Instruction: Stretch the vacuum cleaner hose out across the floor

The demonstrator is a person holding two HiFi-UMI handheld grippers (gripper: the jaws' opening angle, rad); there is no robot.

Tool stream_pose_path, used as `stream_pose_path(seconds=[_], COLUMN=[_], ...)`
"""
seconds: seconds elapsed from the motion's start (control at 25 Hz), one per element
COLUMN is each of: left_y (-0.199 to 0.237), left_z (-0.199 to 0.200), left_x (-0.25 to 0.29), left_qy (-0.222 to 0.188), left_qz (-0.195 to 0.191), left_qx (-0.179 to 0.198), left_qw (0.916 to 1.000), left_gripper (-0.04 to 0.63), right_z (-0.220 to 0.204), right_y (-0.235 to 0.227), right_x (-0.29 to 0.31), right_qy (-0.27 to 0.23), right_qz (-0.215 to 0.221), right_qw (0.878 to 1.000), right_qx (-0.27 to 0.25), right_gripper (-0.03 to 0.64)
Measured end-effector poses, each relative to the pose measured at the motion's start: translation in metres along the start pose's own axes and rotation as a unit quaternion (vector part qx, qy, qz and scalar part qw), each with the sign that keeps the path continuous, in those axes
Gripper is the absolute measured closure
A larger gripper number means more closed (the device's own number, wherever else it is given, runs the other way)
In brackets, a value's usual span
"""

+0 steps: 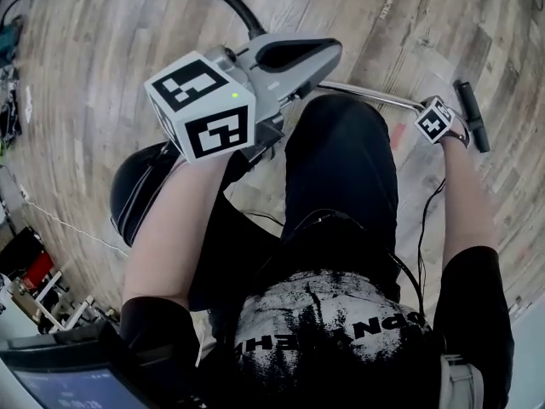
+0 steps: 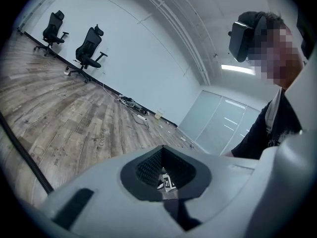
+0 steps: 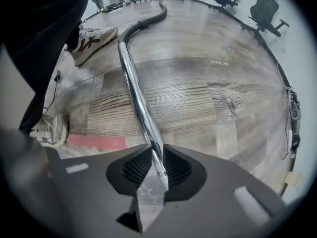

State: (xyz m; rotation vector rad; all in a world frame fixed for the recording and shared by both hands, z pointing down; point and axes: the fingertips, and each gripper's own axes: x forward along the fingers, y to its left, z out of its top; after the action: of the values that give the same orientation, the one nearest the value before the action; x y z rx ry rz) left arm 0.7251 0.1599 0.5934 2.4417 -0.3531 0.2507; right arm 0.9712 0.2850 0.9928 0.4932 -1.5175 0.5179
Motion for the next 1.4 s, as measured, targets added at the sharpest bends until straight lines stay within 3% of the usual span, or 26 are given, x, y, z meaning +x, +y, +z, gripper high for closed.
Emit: stream_pose_path(seconds=[0.24,0.36,0.44,0.68,0.84,0.96,1.2,1.32,1.4], left_y=[0.023,0.03,0.031,0.02,-0.003,-0.014,-0.04,-0.058,-0.065], left_z=[0.028,0.043,0.062,0.155,0.224,0.282,0.38,0.416,0.442], left_x=[-0.007,0.004,-0.001,-0.068,-0.134,-0.176,-0.258,-0.293,-0.31], left_qy=[0.003,0.026,0.03,0.001,-0.009,-0.024,-0.033,-0.045,-0.06], left_qz=[-0.026,-0.053,-0.062,-0.024,0.01,0.026,0.043,0.046,0.047], left_qx=[0.01,0.037,0.061,0.06,0.038,0.012,0.028,0.037,0.048], left_qw=[0.9996,0.9976,0.9957,0.9979,0.9992,0.9993,0.9981,0.9973,0.9959], left_gripper=[0.595,0.595,0.594,0.595,0.595,0.595,0.594,0.595,0.595], right_z=[0.04,0.051,0.078,0.18,0.264,0.33,0.425,0.455,0.475], right_y=[0.005,0.025,0.042,0.008,0.008,0.01,0.034,0.04,0.032], right_x=[-0.021,-0.045,-0.078,-0.243,-0.368,-0.461,-0.609,-0.679,-0.728], right_qy=[-0.001,0.015,-0.014,-0.131,-0.22,-0.277,-0.342,-0.396,-0.449], right_qz=[0.002,0.061,0.104,0.081,0.098,0.12,0.133,0.14,0.146], right_qw=[0.999,0.992,0.984,0.972,0.953,0.94,0.921,0.895,0.867], right_qx=[0.042,0.106,0.147,0.176,0.186,0.158,0.129,0.148,0.161], right_gripper=[0.611,0.611,0.611,0.611,0.611,0.611,0.611,0.611,0.611])
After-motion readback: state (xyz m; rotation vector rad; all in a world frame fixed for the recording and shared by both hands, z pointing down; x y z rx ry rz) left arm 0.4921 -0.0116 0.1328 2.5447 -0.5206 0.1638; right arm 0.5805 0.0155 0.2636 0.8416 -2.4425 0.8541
